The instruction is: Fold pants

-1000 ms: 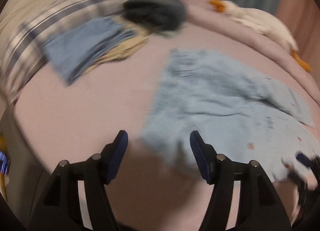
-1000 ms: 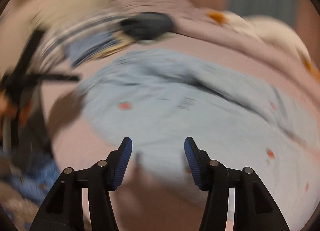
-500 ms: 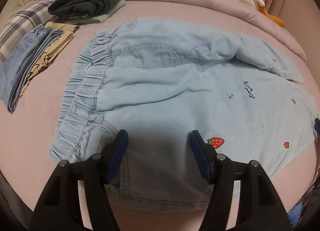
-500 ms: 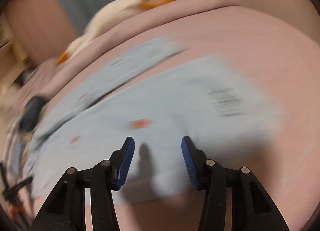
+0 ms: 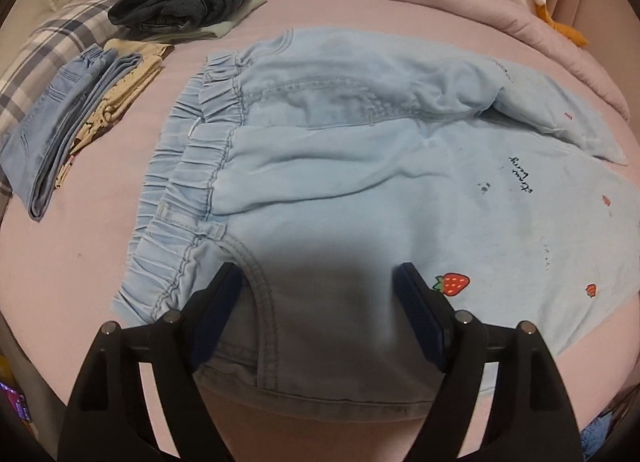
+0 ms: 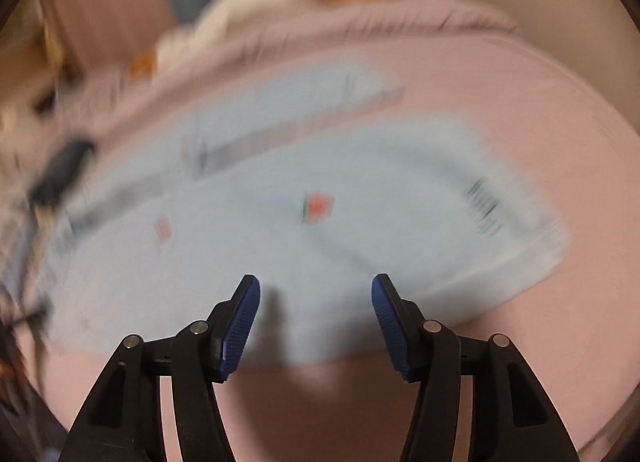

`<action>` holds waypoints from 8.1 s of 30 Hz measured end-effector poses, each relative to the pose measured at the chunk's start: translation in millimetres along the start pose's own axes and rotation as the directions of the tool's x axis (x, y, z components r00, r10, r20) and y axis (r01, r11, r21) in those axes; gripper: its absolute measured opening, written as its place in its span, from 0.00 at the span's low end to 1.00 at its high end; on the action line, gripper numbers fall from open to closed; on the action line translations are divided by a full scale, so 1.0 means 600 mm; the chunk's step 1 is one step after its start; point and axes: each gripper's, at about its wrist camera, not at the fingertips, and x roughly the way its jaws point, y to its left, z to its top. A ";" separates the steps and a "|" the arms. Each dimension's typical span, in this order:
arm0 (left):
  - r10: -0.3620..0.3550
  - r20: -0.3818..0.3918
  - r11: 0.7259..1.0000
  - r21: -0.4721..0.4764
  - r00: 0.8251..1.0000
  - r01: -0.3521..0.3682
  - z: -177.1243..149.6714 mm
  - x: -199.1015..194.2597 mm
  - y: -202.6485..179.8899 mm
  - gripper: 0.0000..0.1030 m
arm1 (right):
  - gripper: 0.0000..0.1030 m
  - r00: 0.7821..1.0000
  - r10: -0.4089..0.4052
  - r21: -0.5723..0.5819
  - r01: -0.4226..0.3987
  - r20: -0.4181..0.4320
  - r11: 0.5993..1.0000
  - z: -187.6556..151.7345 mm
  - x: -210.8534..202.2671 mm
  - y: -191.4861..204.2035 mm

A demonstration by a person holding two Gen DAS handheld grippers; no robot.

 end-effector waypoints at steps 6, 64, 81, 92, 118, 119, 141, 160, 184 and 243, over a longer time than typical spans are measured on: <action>-0.028 0.045 1.000 -0.007 0.999 0.028 0.025 -0.034 0.029 0.77 | 0.58 0.999 0.046 -0.158 -0.046 0.001 0.986 0.086 0.011 0.090; -0.234 0.122 0.971 0.088 0.965 0.224 0.269 0.029 0.147 0.22 | 0.06 0.979 0.173 -0.781 -0.192 -0.108 0.595 0.203 0.073 0.430; -0.158 0.196 0.956 0.275 0.968 0.100 0.020 -0.103 0.117 0.34 | 0.06 0.982 0.151 -0.828 -0.180 -0.116 0.531 0.009 -0.081 0.350; -0.269 0.146 0.931 -0.214 0.952 0.296 -0.086 -0.090 0.204 0.32 | 0.06 0.977 0.074 -0.794 -0.204 -0.198 0.573 -0.065 0.031 0.355; -0.356 0.079 0.828 -0.436 0.931 0.353 -0.077 -0.052 0.162 0.13 | 0.06 0.979 0.101 -0.775 -0.201 -0.176 0.599 -0.089 0.026 0.346; -0.347 0.075 0.838 -0.423 0.935 0.345 -0.076 -0.054 0.159 0.14 | 0.06 0.977 0.098 -0.768 -0.208 -0.187 0.606 -0.088 0.032 0.345; -0.176 0.029 0.971 0.167 0.984 0.169 -0.051 -0.026 -0.038 0.47 | 0.38 0.898 0.317 -0.441 -0.428 -0.305 0.789 -0.058 0.064 0.321; -0.327 -0.006 0.929 0.181 0.945 0.323 -0.021 -0.024 -0.115 0.54 | 0.31 0.974 -0.097 -0.149 0.067 -0.203 0.987 0.181 0.259 0.285; -0.243 -0.057 0.955 0.161 0.968 0.249 -0.002 -0.013 -0.037 0.57 | 0.09 0.967 0.182 0.651 -0.253 0.177 0.715 -0.100 0.030 -0.110; -0.215 0.088 0.974 0.091 0.973 0.207 -0.010 -0.039 0.053 0.51 | 0.28 0.896 0.396 -0.374 -0.444 -0.200 0.815 0.067 0.147 0.485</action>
